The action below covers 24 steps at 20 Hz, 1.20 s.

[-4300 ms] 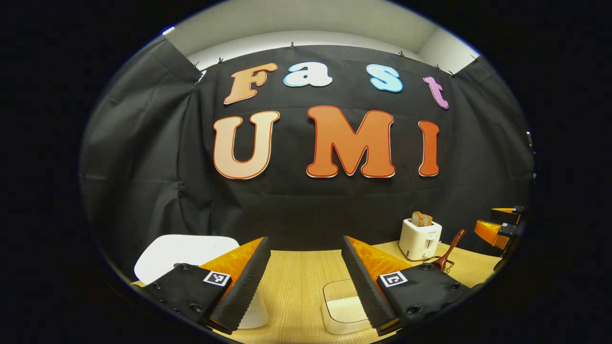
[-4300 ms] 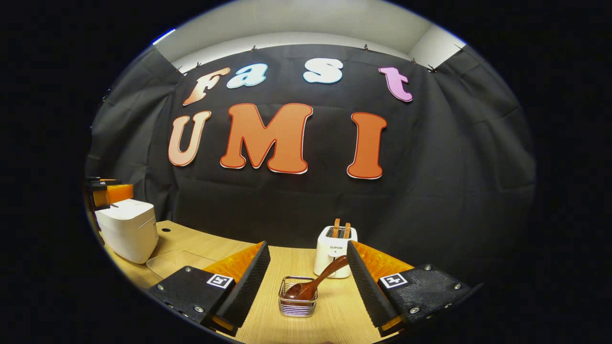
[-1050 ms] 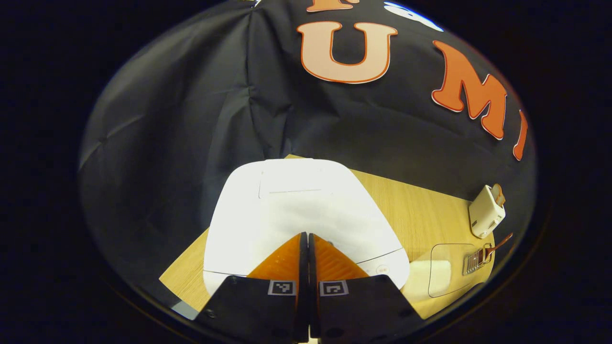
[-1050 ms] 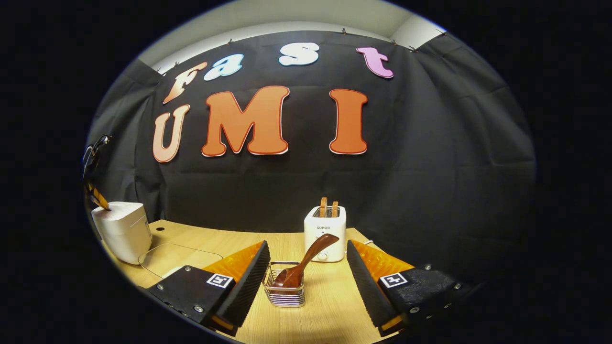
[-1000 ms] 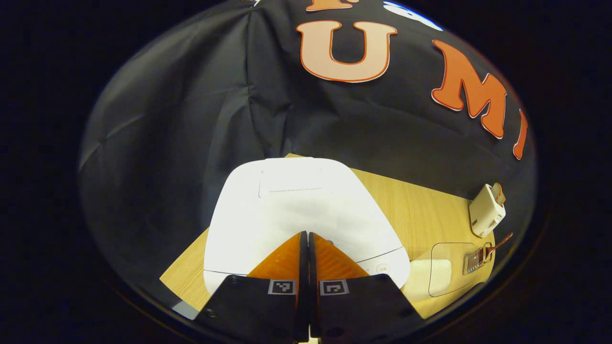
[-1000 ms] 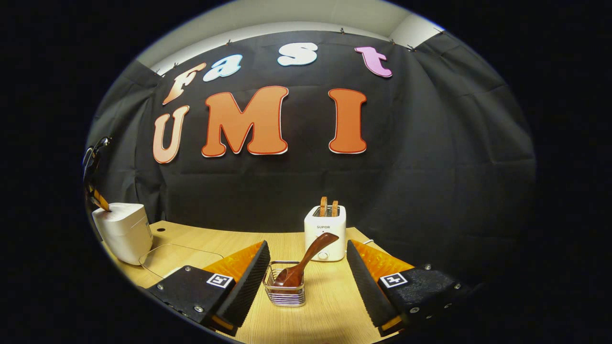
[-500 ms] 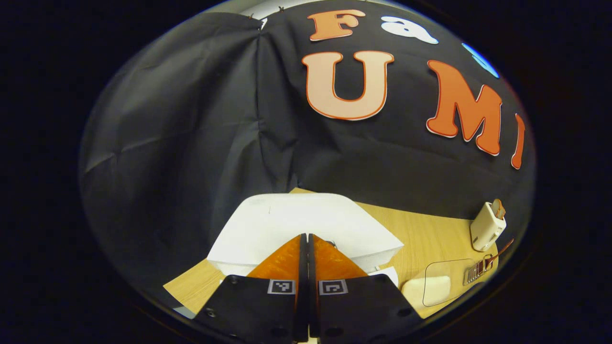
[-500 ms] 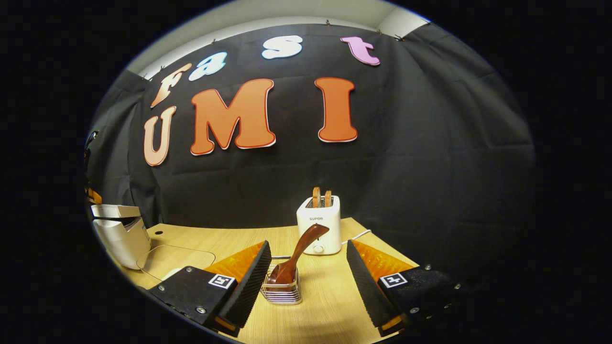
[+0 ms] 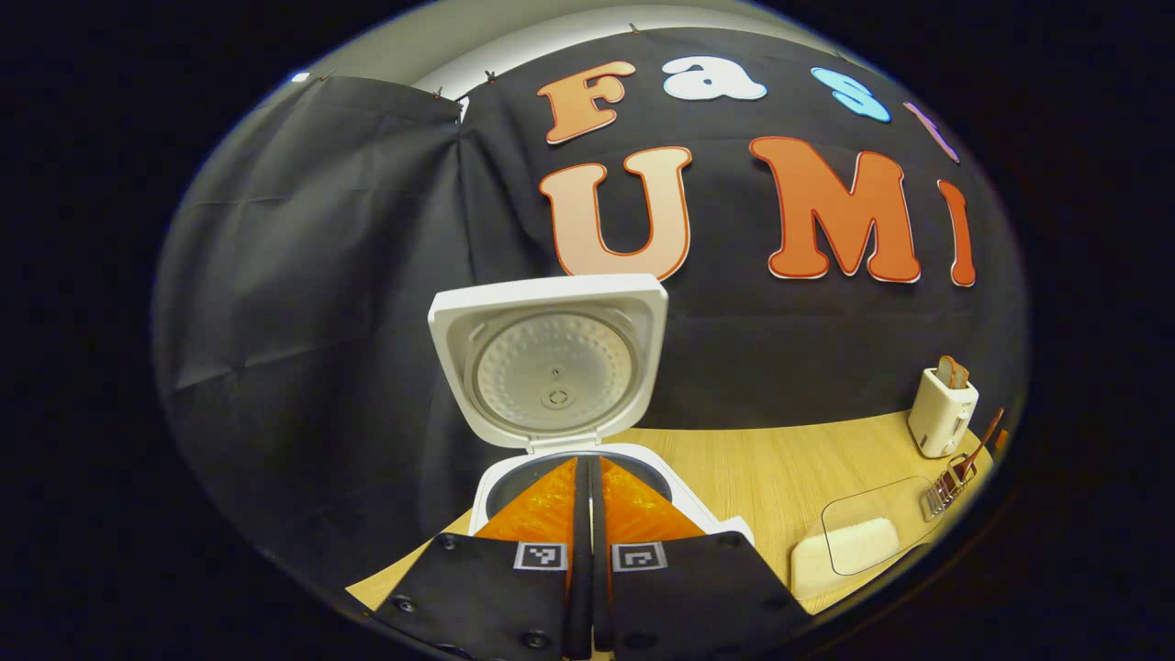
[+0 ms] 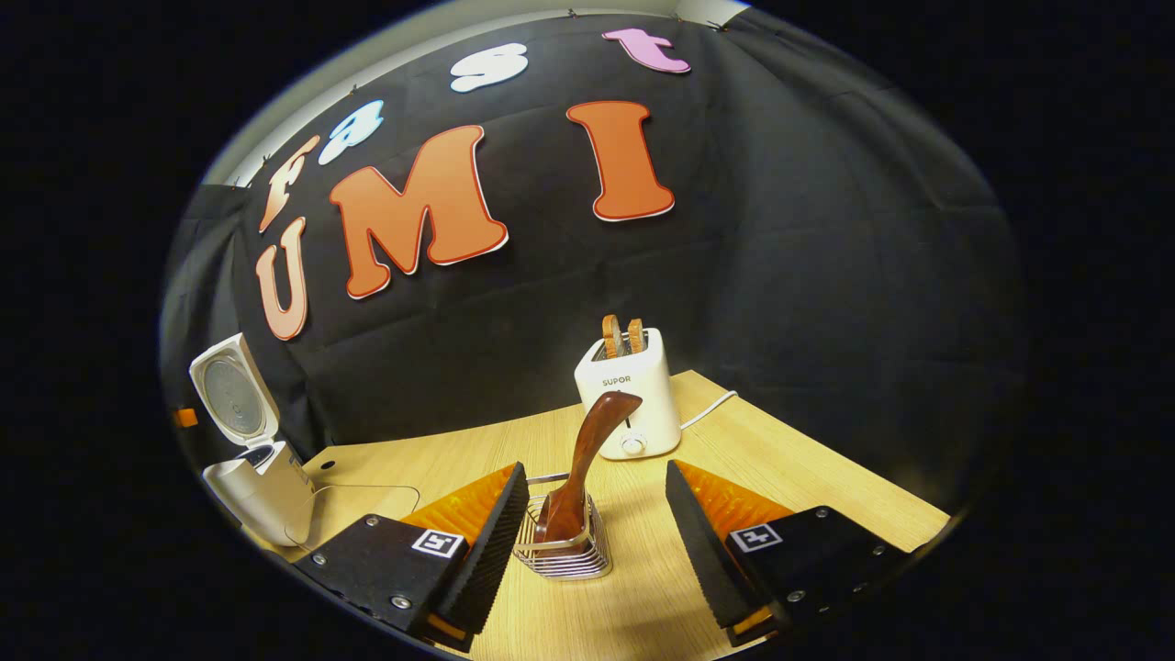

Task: Close the left gripper, press the button to open the rice cooker; take a wooden spoon from the chopstick holder with the right hand, scoop a spoonful of rice and pour it into the rice cooker, then put the wooden spoon back into the chopstick holder.

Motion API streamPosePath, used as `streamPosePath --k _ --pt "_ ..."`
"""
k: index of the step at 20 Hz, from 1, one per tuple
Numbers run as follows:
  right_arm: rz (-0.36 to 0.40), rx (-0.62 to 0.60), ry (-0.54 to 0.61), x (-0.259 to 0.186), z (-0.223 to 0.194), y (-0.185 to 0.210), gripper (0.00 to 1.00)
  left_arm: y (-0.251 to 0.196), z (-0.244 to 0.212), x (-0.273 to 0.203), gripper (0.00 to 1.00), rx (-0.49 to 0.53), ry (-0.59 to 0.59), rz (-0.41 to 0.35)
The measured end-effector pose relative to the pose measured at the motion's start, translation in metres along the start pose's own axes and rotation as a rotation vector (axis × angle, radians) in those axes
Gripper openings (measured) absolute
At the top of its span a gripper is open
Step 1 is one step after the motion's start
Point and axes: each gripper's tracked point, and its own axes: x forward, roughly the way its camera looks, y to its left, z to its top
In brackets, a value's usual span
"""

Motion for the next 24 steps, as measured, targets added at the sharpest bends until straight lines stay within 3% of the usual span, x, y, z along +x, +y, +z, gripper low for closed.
streamPosePath --k 9,15,22,24 --pt "0.024 0.131 0.042 0.038 -0.004 0.005 0.84 -0.012 -0.020 0.000 0.04 -0.026 0.026 -0.058" --pt "0.027 0.163 0.048 0.059 -0.010 0.011 0.67 -0.011 -0.021 -0.003 0.04 -0.031 0.011 -0.052" --pt "0.001 0.179 0.026 0.074 -0.013 0.010 0.24 -0.022 -0.024 -0.009 0.05 -0.049 -0.015 -0.082" --pt "0.003 0.216 0.013 0.072 -0.012 0.012 0.18 -0.021 -0.025 -0.010 0.04 -0.047 -0.016 -0.073"
